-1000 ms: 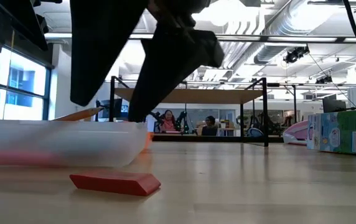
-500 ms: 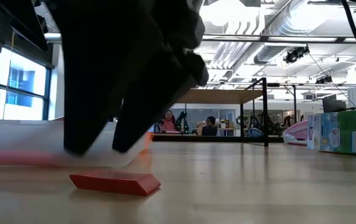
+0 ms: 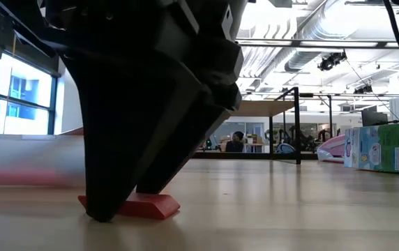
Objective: Pack school essentials
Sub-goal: Put the red eraser into the supply box
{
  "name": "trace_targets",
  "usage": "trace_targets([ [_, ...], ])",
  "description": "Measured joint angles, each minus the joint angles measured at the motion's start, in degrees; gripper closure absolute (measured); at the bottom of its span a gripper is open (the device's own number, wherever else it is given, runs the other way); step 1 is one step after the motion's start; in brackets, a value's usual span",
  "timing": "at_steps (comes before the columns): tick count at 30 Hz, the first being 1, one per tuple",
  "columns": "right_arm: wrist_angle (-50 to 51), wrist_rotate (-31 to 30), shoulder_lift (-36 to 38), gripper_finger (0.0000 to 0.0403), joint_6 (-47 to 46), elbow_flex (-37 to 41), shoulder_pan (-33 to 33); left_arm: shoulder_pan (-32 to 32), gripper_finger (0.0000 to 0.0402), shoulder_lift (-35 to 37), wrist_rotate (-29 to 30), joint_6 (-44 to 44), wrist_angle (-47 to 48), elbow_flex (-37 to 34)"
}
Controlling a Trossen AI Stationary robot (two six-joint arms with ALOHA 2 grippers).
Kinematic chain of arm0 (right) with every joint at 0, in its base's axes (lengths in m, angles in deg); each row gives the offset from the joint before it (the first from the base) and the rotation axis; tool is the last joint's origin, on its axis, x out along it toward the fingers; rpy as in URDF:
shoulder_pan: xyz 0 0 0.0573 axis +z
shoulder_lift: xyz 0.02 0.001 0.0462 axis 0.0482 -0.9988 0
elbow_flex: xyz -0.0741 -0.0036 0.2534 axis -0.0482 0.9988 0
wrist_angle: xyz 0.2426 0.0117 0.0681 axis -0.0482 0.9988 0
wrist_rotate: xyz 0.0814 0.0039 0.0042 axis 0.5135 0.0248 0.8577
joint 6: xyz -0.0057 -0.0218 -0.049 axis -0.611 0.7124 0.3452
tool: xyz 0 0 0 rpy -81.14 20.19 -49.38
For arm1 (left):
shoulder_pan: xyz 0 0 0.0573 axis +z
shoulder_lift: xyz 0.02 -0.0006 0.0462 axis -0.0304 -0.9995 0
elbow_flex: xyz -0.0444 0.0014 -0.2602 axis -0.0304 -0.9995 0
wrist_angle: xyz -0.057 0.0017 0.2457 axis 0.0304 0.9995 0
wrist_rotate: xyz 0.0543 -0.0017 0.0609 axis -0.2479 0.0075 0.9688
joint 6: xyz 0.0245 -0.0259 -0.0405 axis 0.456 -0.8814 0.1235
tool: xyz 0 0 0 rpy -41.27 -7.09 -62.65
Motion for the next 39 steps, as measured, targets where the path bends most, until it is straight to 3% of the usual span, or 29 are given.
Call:
trace_targets([
  [14, -1.98, 0.53, -0.06, 0.036, 0.0, 0.33, 0.24, 0.02, 0.019, 0.01, 1.51, 0.0, 0.02, -0.01],
  [39, -3.86, 0.8, 2.94, 0.0355, -4.56, -1.9, 1.62, 0.0, 0.019, -0.01, 1.27, 0.0, 0.04, 0.0],
])
